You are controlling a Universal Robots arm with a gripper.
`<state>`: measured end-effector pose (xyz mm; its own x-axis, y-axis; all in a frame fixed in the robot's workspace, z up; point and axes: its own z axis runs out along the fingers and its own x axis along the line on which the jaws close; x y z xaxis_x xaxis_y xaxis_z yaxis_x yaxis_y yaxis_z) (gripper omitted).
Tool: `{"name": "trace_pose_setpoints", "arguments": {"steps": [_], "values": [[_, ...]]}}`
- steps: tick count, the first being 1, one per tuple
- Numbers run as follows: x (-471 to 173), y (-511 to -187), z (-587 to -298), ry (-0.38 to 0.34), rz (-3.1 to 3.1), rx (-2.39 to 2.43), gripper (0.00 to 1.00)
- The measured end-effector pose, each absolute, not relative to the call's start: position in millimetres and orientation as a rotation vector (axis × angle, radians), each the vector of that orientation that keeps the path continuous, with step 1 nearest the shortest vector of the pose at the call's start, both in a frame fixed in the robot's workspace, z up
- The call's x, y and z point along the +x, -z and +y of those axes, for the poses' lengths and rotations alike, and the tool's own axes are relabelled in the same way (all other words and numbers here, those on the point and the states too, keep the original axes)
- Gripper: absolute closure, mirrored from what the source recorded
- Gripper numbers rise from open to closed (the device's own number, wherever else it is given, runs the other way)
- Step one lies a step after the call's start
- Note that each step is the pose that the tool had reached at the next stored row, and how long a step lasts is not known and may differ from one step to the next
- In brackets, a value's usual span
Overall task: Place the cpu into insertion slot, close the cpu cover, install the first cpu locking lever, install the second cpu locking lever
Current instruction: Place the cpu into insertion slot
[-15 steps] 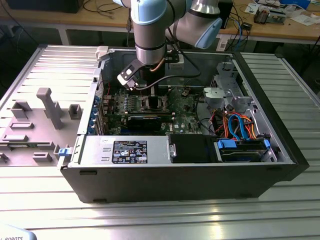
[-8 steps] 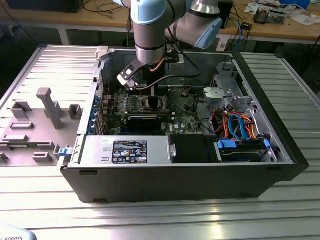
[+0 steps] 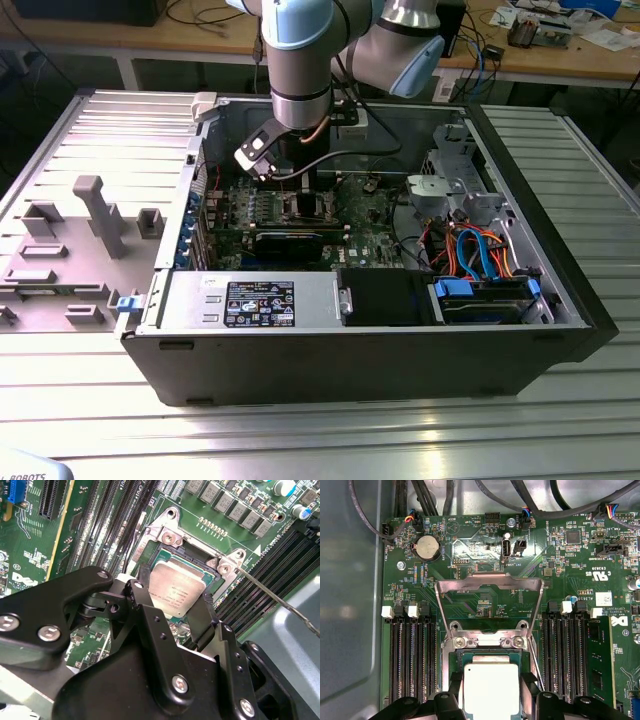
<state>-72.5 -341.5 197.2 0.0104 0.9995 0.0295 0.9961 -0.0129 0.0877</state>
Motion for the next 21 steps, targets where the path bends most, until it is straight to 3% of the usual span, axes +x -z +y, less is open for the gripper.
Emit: {"name": "trace_pose_setpoints", "arguments": {"steps": [21], "values": [[-72.6,-198.1,-341.2,-0.136,2.198,2.188,0.46]]}}
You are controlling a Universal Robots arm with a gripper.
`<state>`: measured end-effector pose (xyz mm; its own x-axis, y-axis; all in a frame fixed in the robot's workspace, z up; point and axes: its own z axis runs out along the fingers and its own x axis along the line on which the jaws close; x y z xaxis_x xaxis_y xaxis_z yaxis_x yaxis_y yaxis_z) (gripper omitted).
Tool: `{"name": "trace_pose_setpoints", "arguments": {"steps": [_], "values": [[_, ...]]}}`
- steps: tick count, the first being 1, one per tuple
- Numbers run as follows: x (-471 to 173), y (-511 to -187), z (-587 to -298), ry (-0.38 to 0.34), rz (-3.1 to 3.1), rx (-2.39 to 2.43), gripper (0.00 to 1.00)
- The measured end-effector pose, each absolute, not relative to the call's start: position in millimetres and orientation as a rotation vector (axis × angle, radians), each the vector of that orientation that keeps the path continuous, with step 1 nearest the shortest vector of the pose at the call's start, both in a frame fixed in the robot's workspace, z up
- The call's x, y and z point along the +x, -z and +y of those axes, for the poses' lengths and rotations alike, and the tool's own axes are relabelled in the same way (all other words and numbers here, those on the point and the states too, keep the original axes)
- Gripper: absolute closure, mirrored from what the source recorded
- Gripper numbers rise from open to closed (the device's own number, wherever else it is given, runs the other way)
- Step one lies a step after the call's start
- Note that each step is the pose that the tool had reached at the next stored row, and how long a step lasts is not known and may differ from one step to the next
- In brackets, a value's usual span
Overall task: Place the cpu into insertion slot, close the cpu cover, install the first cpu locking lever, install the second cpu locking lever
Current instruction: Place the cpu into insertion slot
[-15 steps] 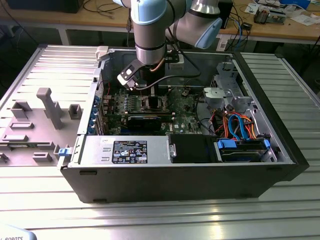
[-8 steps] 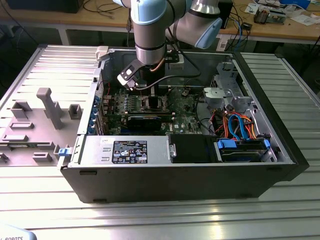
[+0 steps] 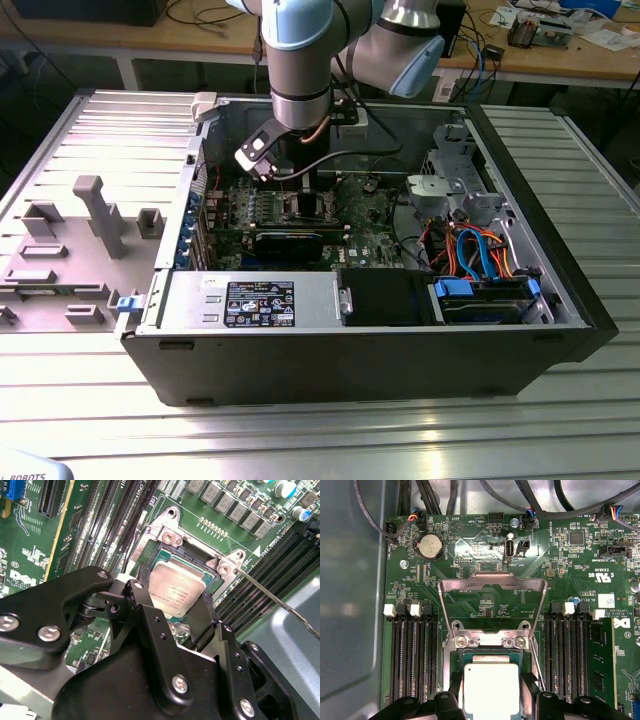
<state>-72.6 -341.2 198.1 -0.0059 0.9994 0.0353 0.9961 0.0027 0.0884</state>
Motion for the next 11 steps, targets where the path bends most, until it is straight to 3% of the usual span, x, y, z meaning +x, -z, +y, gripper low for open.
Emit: {"name": "trace_pose_setpoints", "arguments": {"steps": [11], "values": [[-72.7,-197.9,-346.6,-0.157,2.19,2.213,0.46]]}}
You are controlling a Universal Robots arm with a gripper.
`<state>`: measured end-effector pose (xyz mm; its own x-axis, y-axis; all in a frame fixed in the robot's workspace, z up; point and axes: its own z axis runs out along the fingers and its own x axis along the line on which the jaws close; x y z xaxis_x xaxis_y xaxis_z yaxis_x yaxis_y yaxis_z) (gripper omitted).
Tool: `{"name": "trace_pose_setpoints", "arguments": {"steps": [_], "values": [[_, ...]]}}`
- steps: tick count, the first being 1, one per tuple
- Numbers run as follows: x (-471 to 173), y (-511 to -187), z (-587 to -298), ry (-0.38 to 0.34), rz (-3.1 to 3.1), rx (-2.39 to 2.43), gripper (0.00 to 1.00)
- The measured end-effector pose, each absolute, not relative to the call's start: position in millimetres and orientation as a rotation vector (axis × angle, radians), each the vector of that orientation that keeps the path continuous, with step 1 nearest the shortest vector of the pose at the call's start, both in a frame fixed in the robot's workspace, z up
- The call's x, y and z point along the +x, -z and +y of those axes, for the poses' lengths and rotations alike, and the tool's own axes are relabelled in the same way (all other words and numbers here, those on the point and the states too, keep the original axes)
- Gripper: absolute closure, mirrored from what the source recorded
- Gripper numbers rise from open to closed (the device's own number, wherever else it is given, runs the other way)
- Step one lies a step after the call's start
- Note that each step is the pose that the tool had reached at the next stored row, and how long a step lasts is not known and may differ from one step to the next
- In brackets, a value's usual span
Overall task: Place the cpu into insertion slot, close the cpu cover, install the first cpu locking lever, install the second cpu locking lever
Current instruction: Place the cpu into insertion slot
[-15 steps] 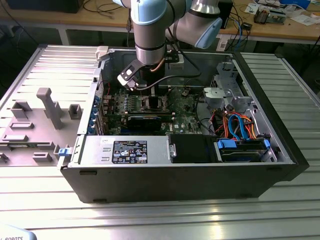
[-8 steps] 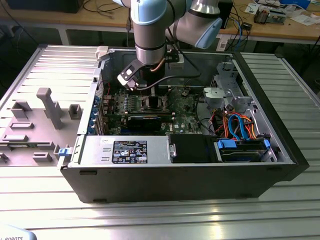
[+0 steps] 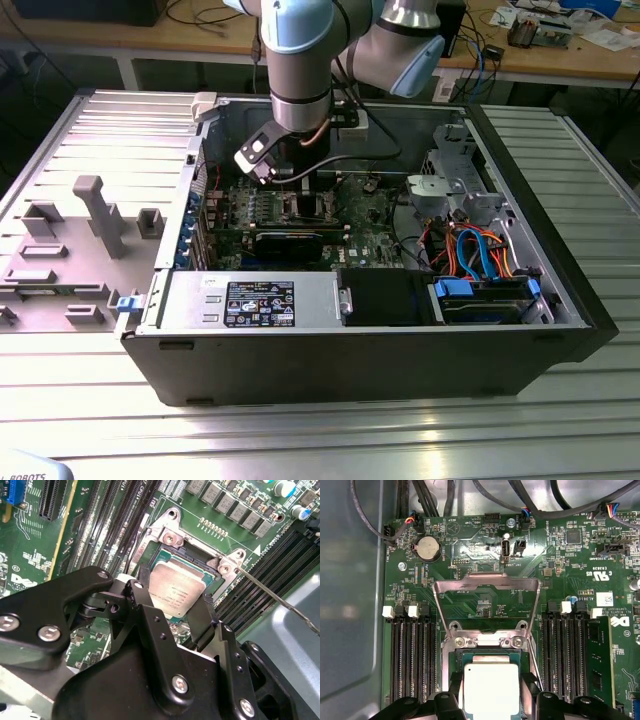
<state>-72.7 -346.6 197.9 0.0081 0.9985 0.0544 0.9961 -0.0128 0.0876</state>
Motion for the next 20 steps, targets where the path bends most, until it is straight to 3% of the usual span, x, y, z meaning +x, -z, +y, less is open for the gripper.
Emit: {"name": "trace_pose_setpoints", "arguments": {"steps": [15,20], "values": [[-73.1,-196.5,-346.0,-0.165,2.193,2.217,0.46],[-72.9,-196.5,-345.7,-0.165,2.193,2.217,0.39]]}}
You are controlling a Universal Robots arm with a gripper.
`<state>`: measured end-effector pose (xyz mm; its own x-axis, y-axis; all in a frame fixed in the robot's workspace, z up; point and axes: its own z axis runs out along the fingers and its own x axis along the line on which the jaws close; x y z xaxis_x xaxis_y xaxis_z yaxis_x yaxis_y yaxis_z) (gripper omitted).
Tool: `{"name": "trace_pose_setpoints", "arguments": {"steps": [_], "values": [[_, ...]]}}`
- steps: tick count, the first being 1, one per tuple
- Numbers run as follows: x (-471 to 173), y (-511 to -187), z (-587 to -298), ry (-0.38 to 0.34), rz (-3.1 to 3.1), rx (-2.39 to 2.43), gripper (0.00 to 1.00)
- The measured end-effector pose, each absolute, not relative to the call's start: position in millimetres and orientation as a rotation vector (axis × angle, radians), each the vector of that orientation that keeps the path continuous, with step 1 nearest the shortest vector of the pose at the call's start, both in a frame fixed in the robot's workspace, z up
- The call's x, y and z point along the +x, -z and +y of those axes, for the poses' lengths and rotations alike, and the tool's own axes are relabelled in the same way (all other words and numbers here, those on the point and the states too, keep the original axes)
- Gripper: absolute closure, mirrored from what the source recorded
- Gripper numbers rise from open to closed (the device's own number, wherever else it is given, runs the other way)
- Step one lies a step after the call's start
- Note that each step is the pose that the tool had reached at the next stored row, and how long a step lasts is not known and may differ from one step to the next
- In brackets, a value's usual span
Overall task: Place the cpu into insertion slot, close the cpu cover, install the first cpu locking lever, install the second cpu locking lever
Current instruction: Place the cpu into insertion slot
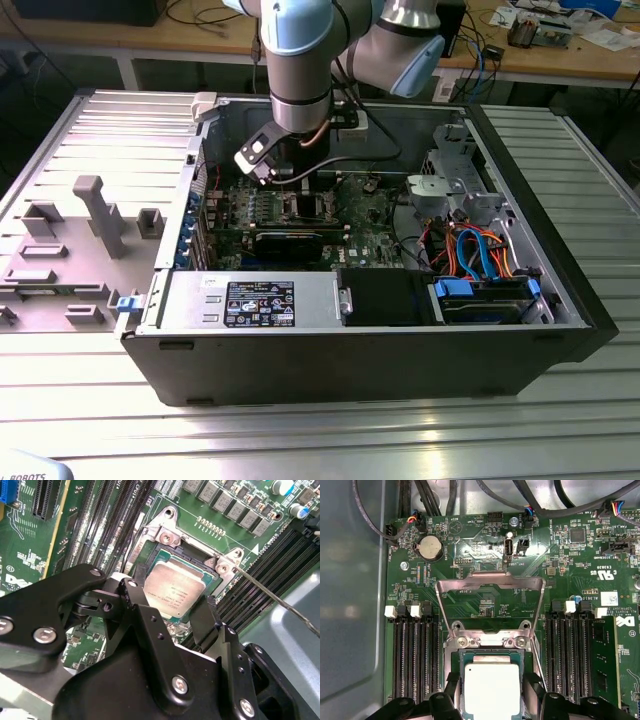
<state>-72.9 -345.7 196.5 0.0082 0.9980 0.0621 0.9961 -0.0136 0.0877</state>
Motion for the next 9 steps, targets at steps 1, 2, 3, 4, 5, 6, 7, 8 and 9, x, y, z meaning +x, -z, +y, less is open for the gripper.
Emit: {"name": "trace_pose_setpoints", "arguments": {"steps": [1,2,3,4,5,6,7,8,9], "values": [[-72.9,-196.5,-345.7,-0.165,2.193,2.217,0.39],[-72.9,-196.6,-345.7,-0.166,2.193,2.217,0.39],[-72.9,-198.3,-345.7,-0.166,2.193,2.217,0.39],[-73.0,-200.6,-345.7,-0.165,2.193,2.218,0.39],[-73.0,-202.6,-345.7,-0.164,2.193,2.218,0.39],[-72.9,-204.2,-345.7,-0.164,2.194,2.218,0.39],[-72.9,-205.8,-345.7,-0.163,2.194,2.219,0.39],[-72.9,-208.3,-345.7,-0.162,2.195,2.219,0.39],[-72.9,-210.9,-345.7,-0.16,2.196,2.22,0.39]]}}
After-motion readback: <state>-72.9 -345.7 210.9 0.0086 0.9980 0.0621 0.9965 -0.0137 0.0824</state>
